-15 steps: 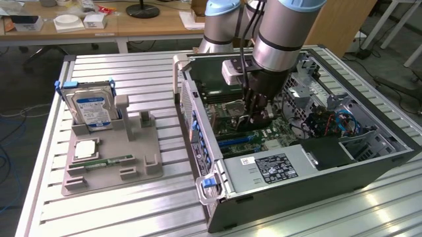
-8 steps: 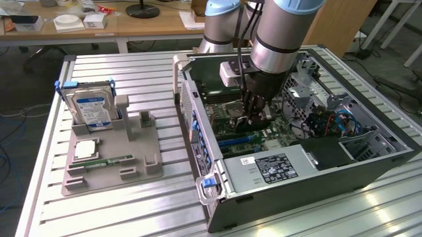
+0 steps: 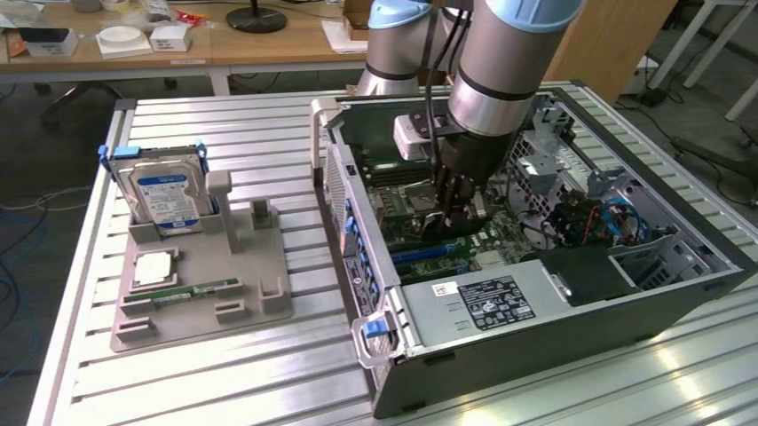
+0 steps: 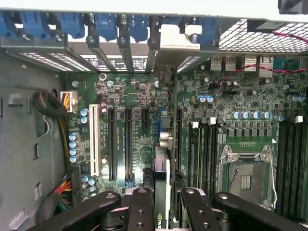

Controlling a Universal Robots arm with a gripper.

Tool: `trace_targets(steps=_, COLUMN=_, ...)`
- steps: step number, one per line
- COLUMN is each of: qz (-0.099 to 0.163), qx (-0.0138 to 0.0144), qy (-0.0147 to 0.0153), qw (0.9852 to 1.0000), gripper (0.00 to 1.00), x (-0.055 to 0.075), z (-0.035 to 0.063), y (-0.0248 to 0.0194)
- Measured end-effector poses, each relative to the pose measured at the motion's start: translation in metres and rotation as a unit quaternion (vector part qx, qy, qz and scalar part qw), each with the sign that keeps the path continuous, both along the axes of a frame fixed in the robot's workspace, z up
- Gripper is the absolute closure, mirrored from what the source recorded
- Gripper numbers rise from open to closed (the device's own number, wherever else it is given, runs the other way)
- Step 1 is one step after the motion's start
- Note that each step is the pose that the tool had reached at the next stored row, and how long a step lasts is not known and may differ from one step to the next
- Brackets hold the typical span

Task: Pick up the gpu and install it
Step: 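Insert the gpu into the slot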

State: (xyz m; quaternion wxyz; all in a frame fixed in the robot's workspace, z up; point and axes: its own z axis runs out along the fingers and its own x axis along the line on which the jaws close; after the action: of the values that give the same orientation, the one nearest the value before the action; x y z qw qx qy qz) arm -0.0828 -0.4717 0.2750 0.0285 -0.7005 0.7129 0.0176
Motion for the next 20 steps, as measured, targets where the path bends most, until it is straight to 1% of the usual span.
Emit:
trace_targets(steps=3, qz=-0.001, qx=0.0, qy=0.0, qw=1.0, gripper=0.74, x=-0.002, z=-0.0019, y=0.0)
trace_targets(steps=10, qz=-0.003, qx=0.0, qy=0.0, qw=1.0, gripper=0.74, x=-0.003, z=-0.0094, y=0.0)
trace_targets(steps=15, qz=-0.004, qx=0.0, qy=0.0023, qw=1.0, gripper=0.74, x=-0.003, z=-0.0121, y=0.0)
trace_targets(steps=19, qz=-0.004, qx=0.0, qy=0.0026, qw=1.0, gripper=0.74, x=-0.003, z=-0.0122, y=0.0)
trace_targets(steps=20, qz=-0.004, qx=0.0001, qy=0.0031, qw=1.0, gripper=0.74, x=-0.003, z=-0.0122, y=0.0)
